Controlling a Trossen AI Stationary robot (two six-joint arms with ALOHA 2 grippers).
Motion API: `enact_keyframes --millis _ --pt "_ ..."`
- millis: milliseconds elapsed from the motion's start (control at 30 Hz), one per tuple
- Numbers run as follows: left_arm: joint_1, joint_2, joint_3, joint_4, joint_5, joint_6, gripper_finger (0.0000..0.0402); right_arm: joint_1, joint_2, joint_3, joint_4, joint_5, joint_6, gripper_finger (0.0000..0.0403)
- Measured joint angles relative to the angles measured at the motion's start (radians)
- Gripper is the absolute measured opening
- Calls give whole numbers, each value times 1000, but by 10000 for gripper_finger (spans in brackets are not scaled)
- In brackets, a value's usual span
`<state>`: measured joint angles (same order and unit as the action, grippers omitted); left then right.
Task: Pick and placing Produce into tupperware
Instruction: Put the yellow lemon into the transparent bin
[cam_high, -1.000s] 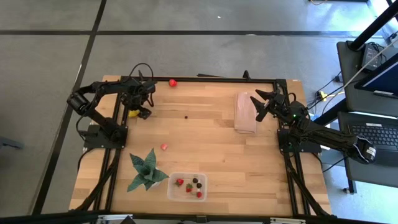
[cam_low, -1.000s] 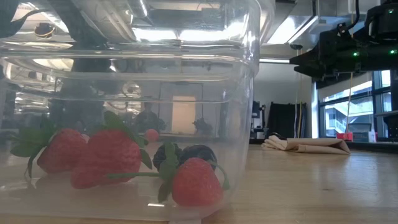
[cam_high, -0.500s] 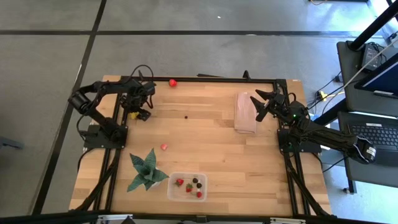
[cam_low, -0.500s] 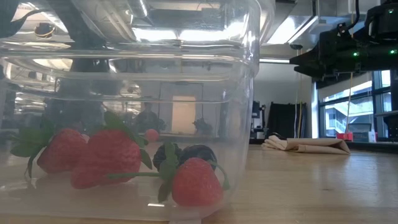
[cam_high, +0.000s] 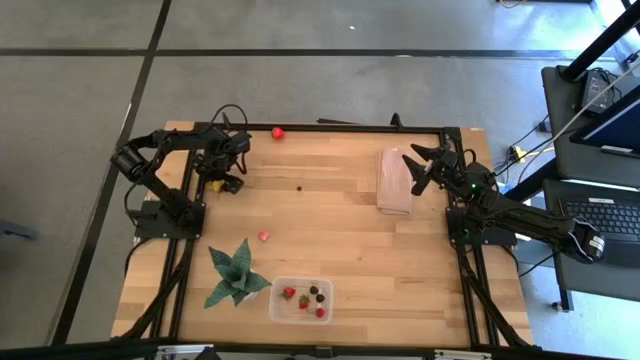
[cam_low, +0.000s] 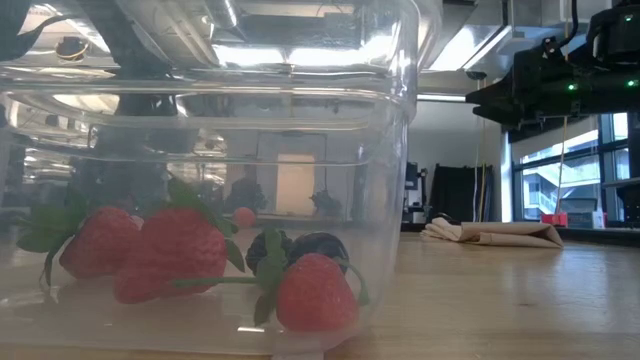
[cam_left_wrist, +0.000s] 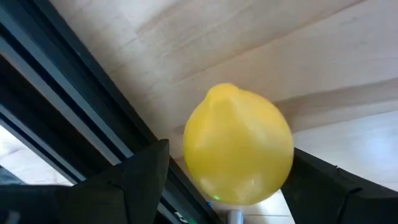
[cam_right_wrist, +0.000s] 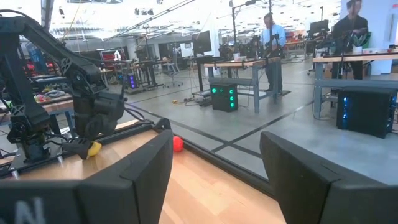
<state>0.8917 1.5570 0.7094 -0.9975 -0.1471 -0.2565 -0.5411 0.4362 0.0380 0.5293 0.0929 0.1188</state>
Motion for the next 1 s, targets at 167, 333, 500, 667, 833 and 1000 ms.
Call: enact_keyframes --millis 167,333,500,667,833,1000 --pt "0 0 0 15 -1 1 268 0 0 0 0 0 0 243" --pt "-1 0 0 20 -9 0 259 0 0 0 -1 0 0 243" --pt "-1 0 0 24 -13 -3 251 0 0 0 -1 0 0 243" --pt "-1 0 0 29 -27 -3 242 0 0 0 -2 0 0 243" --pt "-1 1 0 37 -47 -4 226 0 0 0 -2 0 0 243" --pt "-1 1 0 38 -49 -7 205 0 0 0 -2 0 0 243"
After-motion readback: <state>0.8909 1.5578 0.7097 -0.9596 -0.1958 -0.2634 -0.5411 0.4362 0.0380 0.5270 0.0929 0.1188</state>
